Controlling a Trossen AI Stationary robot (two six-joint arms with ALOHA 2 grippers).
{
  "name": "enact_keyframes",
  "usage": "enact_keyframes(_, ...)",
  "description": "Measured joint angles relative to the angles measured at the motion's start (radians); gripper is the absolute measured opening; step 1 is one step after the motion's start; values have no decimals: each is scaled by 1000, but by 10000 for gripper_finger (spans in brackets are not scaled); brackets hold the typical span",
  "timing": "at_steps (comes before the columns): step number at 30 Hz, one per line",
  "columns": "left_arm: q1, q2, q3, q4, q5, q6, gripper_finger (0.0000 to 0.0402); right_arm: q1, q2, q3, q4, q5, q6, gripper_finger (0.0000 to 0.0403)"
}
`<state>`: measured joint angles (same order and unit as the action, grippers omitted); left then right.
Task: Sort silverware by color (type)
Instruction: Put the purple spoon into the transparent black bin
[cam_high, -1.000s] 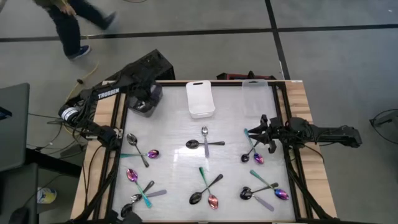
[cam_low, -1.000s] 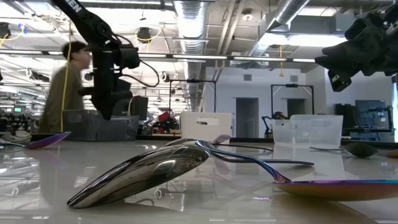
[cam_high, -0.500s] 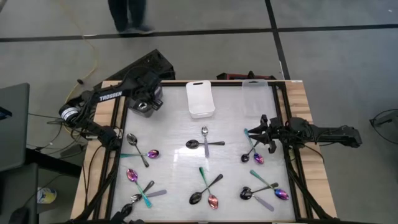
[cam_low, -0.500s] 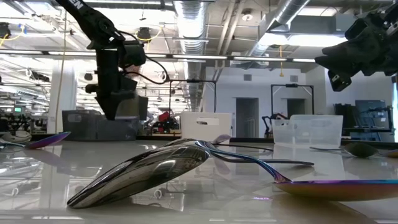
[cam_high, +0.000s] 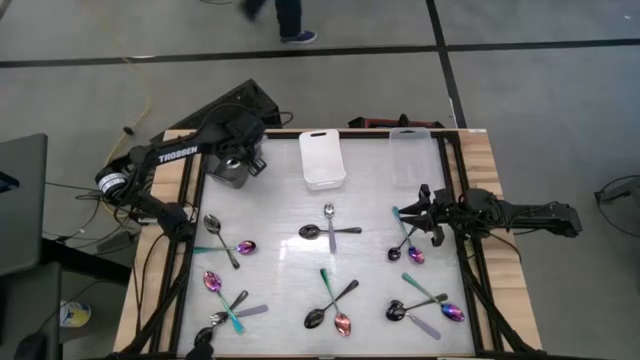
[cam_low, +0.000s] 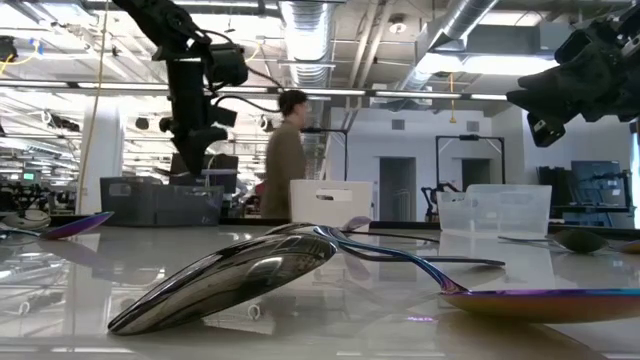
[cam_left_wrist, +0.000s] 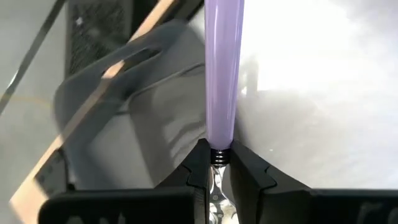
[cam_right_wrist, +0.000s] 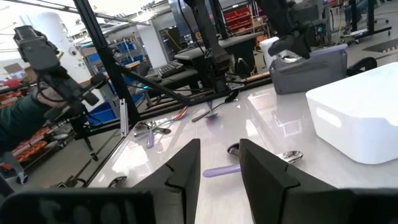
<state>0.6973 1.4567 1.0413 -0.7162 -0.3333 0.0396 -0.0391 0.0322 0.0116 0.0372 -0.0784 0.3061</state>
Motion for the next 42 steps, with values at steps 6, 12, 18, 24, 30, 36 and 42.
enact_keyframes(6,-37,26,2,-30,40,-23,19,0,0,0,0,0,0,134)
enact_keyframes(12,-26,113,5,-65,-11,-39,19,0,0,0,-3,0,0,134)
enact_keyframes(18,-23,162,41,-64,-45,-24,19,0,0,1,-9,-1,0,134)
enact_keyframes(24,-16,164,88,-75,-59,-33,19,0,0,2,-13,-2,0,134)
enact_keyframes(30,28,164,105,-89,-70,-67,19,0,0,2,-15,-2,0,134)
enact_keyframes(36,86,165,104,-120,-31,-78,19,0,0,2,-20,-2,0,134)
enact_keyframes(42,110,165,104,-141,-73,-88,19,0,0,2,-25,-3,0,134)
